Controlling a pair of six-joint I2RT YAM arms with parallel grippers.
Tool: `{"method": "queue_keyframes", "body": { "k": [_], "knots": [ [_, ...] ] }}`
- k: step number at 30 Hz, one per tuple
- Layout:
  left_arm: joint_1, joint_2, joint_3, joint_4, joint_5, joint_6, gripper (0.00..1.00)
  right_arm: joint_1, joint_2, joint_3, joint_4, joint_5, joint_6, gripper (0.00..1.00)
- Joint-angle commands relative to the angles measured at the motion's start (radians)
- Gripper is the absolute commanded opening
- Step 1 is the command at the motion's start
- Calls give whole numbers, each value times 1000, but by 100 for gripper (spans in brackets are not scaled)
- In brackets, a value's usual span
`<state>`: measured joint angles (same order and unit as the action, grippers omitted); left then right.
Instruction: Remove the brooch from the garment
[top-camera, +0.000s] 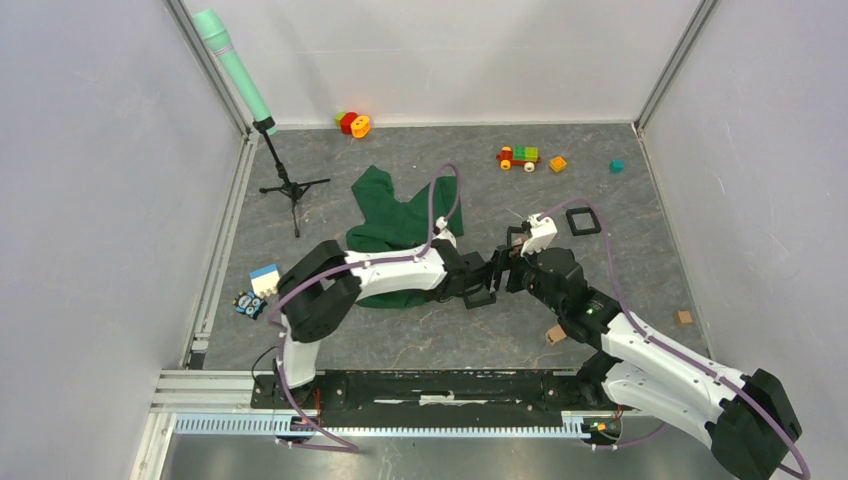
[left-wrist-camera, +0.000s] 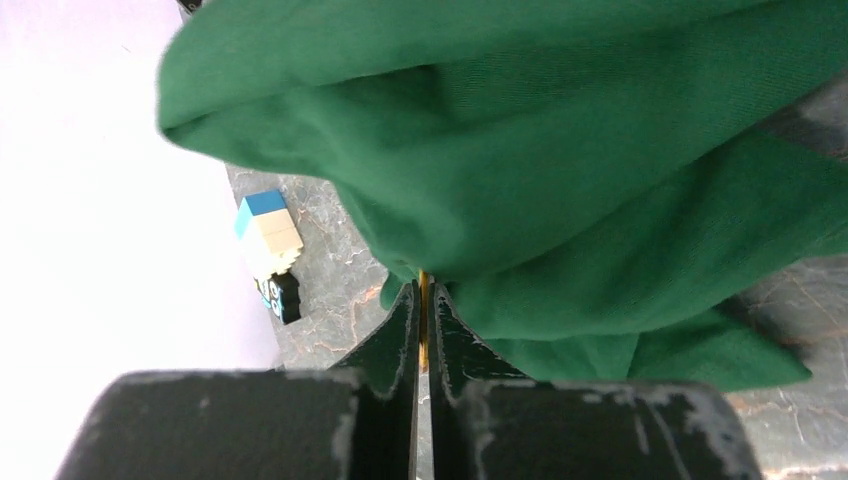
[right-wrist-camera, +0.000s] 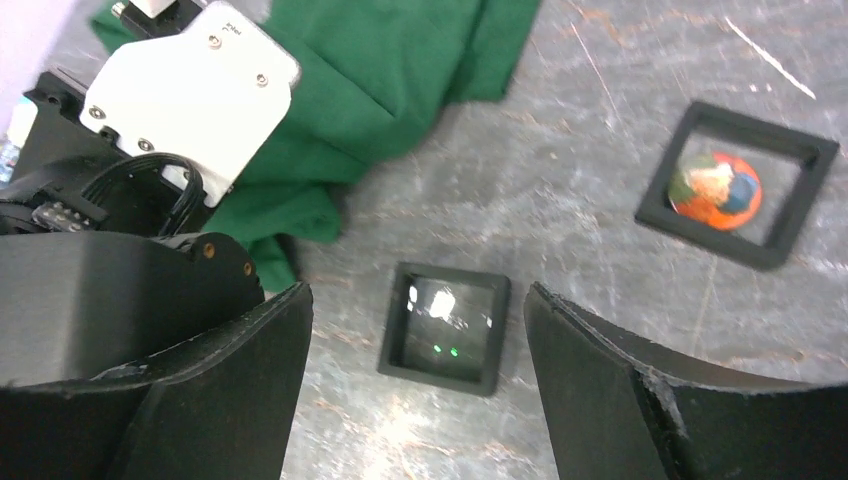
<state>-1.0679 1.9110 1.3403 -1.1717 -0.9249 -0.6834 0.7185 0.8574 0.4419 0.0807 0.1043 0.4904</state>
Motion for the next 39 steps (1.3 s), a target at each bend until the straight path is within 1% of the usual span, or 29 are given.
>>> {"method": "queue_keyframes", "body": {
  "k": [1,5,7,9,10,14,19,24,26,28,29,31,34,37,39],
  "knots": [
    [-7,93,42,53,-18,-23,10,4,-30,8,37,0,6,83],
    [-8,78,34,143,107,59,33,1,-45,5,28,6,5,83],
    [-6,37,4,192,161,84,50,0,-52,5,22,11,2,83],
    [-6,-9,-25,230,206,100,59,-3,-58,2,18,14,3,83],
    [-3,-31,-37,246,229,104,61,-3,-61,0,16,15,3,83],
    [7,-132,-92,285,285,102,61,-5,-76,-2,-8,43,2,83],
    [12,-267,-181,327,282,66,61,-8,-115,-13,-36,95,-5,83],
    [46,-446,-393,493,284,17,61,-9,-134,-16,-45,99,-9,83],
    [49,-527,-484,561,267,2,68,-9,-133,-15,-48,94,-15,83],
    [51,-606,-564,612,242,-12,81,-10,-132,-17,-48,86,-21,84],
    [51,-649,-607,640,239,-10,84,-10,-131,-16,-48,85,-22,84],
    [51,-720,-676,713,250,10,86,-10,-125,-14,-47,79,-26,84],
    [53,-783,-734,768,270,39,82,-9,-114,-11,-42,69,-23,84],
    [52,-791,-755,825,289,89,72,-10,-99,-9,-31,55,-17,84],
    [51,-783,-764,860,296,120,71,-9,-88,-9,-23,43,-12,84]
  ]
}}
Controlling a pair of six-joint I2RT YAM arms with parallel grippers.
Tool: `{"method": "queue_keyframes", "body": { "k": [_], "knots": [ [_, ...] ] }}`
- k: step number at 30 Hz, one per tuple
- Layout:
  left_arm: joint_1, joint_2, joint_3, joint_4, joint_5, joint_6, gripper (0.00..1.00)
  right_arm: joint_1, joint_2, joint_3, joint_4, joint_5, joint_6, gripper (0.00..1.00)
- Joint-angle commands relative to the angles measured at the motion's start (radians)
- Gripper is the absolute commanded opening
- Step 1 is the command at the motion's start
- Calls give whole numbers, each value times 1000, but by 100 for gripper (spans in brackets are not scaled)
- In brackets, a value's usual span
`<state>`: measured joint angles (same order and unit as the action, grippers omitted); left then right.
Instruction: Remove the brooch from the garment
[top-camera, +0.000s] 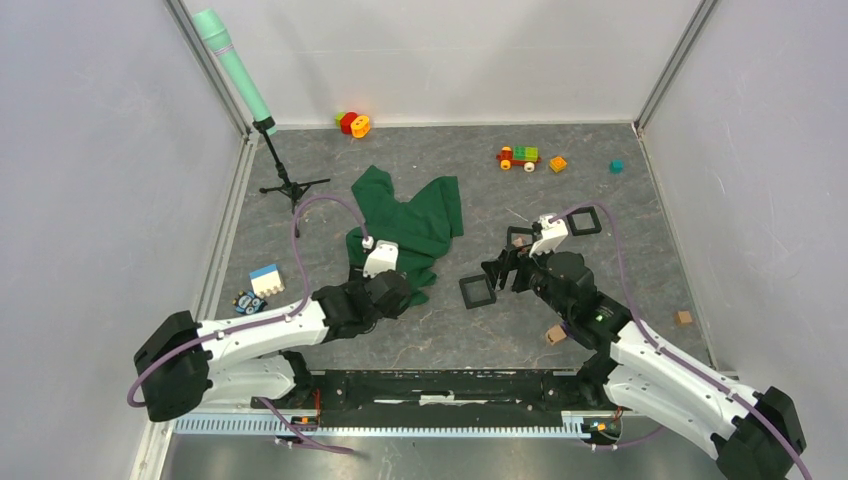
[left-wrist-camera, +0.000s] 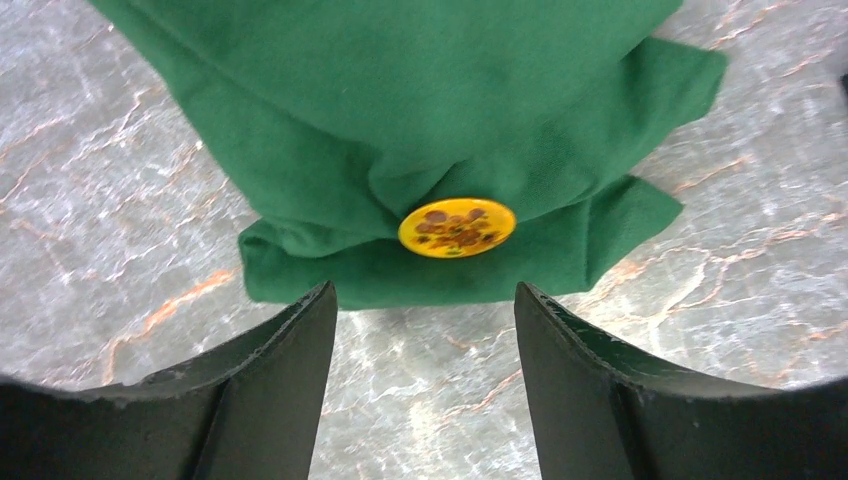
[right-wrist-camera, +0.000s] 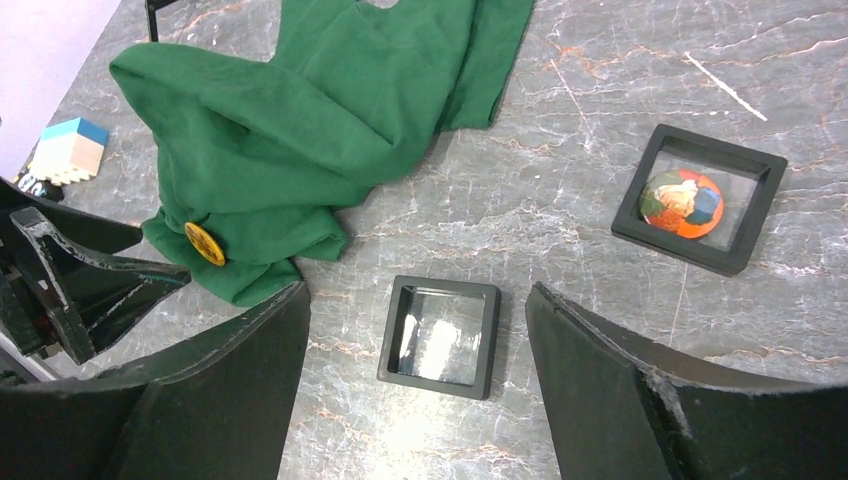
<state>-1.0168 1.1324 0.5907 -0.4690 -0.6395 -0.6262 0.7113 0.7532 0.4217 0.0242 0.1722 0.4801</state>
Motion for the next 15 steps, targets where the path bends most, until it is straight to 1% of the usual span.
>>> {"method": "queue_keyframes", "body": {
  "k": [1,6,11,15],
  "knots": [
    [1,1,-16,176,13,76,71,-3,23,12,38,-31,3,84],
    [0,46,-12,222,-11,111,74,-3,40,22,40,-43,7,84],
    [1,128,6,247,-44,135,64,-3,45,23,45,-48,3,84],
    [1,183,30,214,-83,114,62,-3,52,25,46,-49,2,84]
  ]
}}
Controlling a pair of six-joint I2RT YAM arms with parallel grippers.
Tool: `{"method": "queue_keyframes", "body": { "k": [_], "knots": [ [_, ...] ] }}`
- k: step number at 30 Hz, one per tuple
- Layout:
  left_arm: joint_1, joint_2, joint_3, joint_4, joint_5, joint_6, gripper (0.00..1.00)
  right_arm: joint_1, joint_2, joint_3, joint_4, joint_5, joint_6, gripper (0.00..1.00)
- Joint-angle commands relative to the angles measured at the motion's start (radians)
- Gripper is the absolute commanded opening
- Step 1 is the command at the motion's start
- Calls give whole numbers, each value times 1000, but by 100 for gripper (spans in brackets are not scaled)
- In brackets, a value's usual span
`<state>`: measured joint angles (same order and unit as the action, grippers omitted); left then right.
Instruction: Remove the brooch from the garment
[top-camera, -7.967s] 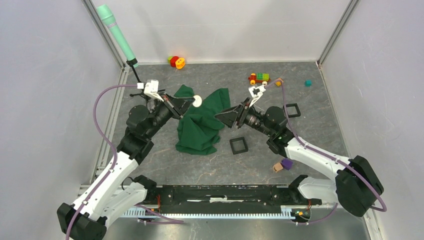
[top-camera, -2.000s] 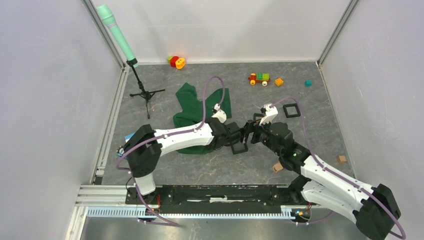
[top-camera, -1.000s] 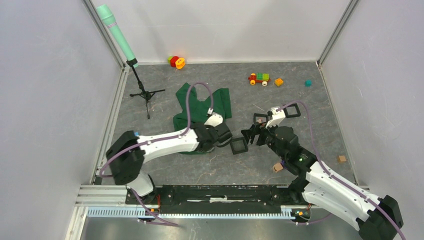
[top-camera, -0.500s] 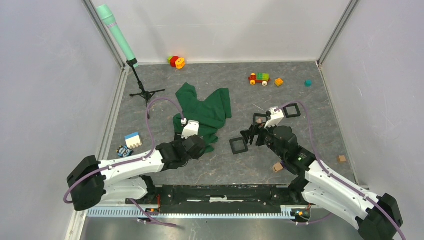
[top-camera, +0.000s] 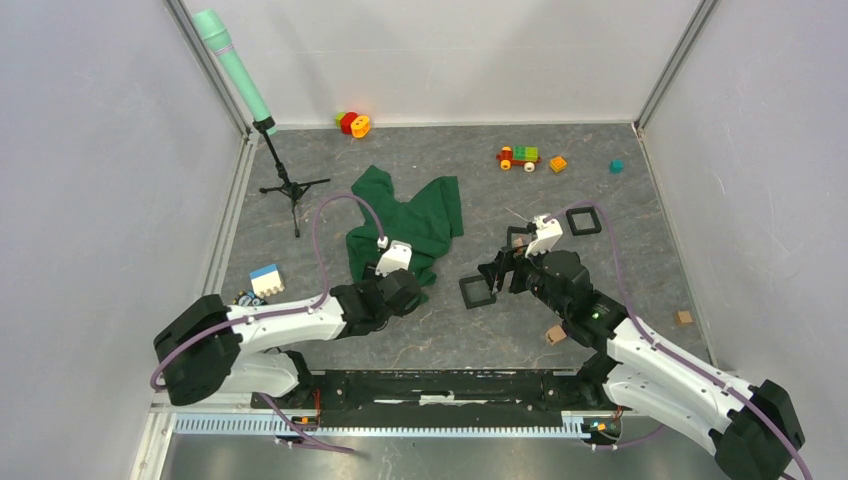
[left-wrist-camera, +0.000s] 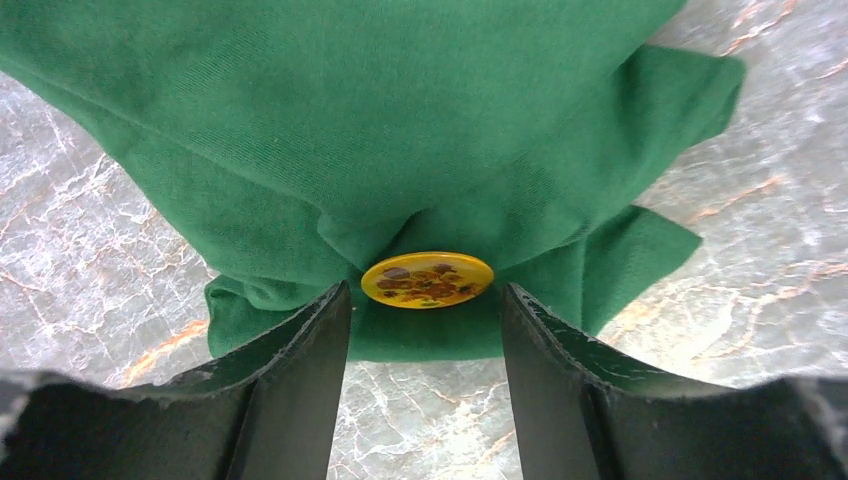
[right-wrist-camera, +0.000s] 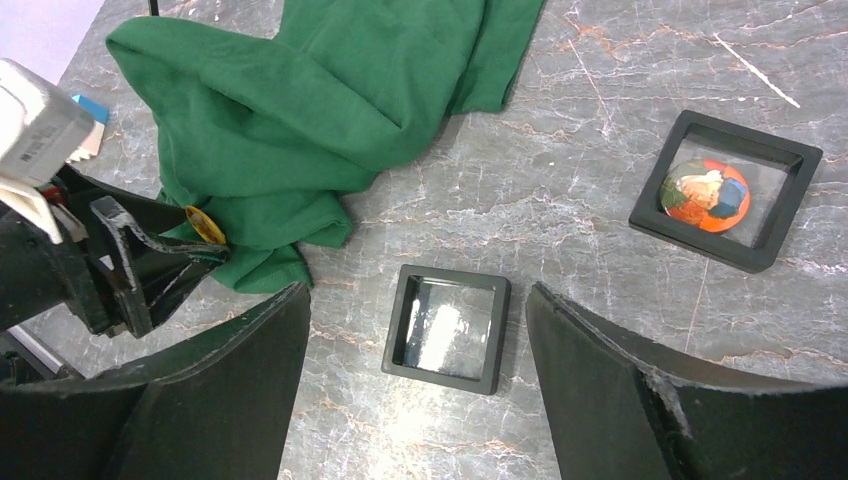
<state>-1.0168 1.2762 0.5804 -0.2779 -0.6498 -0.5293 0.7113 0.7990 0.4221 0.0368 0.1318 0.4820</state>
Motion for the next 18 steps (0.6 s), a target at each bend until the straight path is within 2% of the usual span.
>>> {"method": "queue_keyframes", "body": {
  "k": [1,15,18],
  "knots": [
    [0,45,42,28,-73,18,62,-3,6,24,34,-7,0,84],
    [3,103,60,101,-68,45,58,-3,22,13,41,-14,-3,84],
    [3,99,59,104,-72,43,55,-3,19,8,41,-13,-4,84]
  ]
}}
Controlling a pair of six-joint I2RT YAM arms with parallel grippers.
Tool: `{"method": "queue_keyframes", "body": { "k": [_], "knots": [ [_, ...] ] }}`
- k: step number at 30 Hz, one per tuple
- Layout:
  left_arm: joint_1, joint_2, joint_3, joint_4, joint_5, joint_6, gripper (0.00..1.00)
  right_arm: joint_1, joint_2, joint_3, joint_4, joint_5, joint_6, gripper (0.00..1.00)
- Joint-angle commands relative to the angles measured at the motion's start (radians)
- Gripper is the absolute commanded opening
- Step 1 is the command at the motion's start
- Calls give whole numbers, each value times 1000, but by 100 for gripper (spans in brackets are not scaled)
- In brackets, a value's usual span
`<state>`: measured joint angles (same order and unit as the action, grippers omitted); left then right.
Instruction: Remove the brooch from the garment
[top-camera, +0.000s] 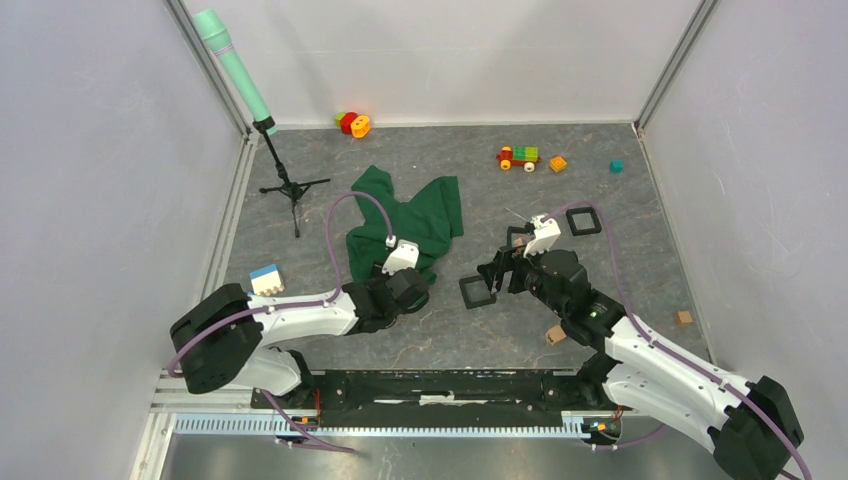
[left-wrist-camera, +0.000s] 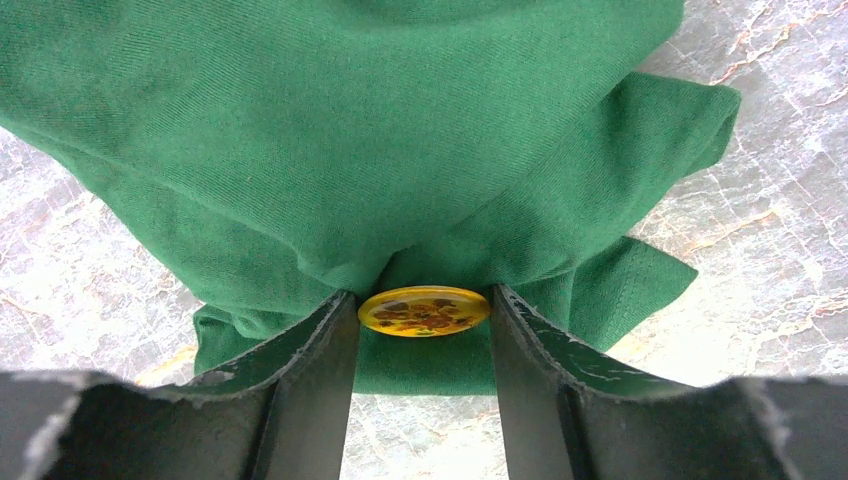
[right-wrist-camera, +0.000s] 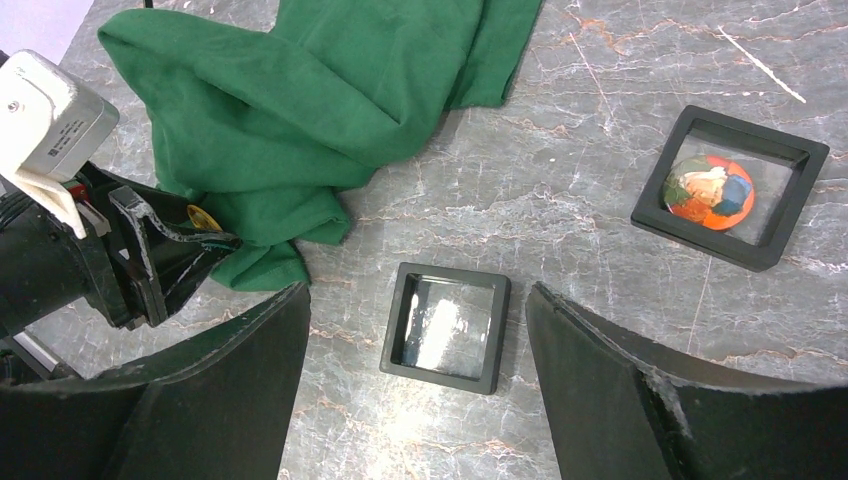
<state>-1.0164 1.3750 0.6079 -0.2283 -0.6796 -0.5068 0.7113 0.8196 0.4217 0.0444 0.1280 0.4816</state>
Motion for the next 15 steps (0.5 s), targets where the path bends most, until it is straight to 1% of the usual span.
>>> {"method": "queue_keyframes", "body": {
  "k": [1,4,7,8,9,11,15],
  "knots": [
    [2,-6,32,47,-43,20,53,-3,-3,6,34,-10,-4,84],
    [2,-27,54,-3,-39,11,50,-3,9,5,34,-12,-11,84],
    [3,-37,112,-110,-8,0,47,-2,66,31,-1,-34,-35,85],
    [3,-39,136,-154,1,-6,46,-3,87,52,-38,-24,-40,87],
    [2,-42,154,-193,14,-8,45,-3,109,73,-82,2,-40,97],
    [11,-52,187,-245,57,-2,45,-3,143,109,-144,19,-57,98],
    [39,-84,222,-302,185,13,45,-2,220,173,-207,-3,-99,98]
  ]
}}
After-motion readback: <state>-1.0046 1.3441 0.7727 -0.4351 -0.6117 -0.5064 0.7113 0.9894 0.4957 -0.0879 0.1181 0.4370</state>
